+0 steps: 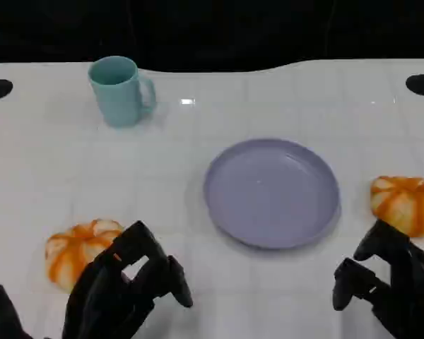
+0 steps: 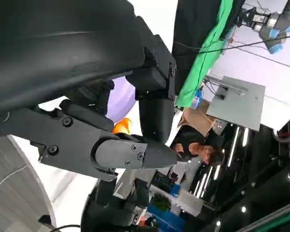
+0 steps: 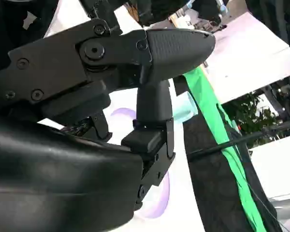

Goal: Grasp the bread from the table and place it into the plate.

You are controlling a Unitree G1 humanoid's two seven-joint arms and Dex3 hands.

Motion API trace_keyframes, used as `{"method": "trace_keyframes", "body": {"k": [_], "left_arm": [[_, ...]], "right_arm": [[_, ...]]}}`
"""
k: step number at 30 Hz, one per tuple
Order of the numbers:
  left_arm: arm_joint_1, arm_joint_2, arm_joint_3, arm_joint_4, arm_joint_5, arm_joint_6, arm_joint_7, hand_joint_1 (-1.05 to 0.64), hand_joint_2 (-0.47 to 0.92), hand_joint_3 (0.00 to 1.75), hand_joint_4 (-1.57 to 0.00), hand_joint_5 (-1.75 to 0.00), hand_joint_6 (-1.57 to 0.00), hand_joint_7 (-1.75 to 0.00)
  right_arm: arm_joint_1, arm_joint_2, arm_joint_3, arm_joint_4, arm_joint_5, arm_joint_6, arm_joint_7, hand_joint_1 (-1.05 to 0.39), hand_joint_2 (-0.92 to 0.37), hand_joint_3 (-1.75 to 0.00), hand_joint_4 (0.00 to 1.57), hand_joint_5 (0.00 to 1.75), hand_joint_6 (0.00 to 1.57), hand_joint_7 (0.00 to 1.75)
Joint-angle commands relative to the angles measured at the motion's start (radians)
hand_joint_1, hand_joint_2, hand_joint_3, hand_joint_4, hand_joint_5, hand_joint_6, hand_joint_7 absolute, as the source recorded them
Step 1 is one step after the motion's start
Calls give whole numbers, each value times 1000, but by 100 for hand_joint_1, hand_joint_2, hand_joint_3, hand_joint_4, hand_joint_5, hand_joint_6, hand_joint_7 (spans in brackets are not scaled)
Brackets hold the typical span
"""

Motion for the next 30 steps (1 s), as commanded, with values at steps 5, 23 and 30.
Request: {"method": "trace_keyframes", "body": {"k": [5,23,30], "left_arm": [[3,5,-1,-27,15,-5,15,-58,92,34,-73,-175,-56,-160],[9,0,-2,-39,30,-11,24,-59,92,33,-72,-175,-55,-161],[17,7,1,-63,35,-8,31,-59,92,29,-64,-175,-53,-145]], "right_arm": [[-6,-16,-7,-2,-6,2,-2,-57,-92,-39,74,175,56,162],[-2,-13,-7,-11,-2,9,-11,-57,-92,-37,75,175,59,159],[3,-13,-6,-25,2,25,-19,-58,-92,-36,76,175,59,159]]}}
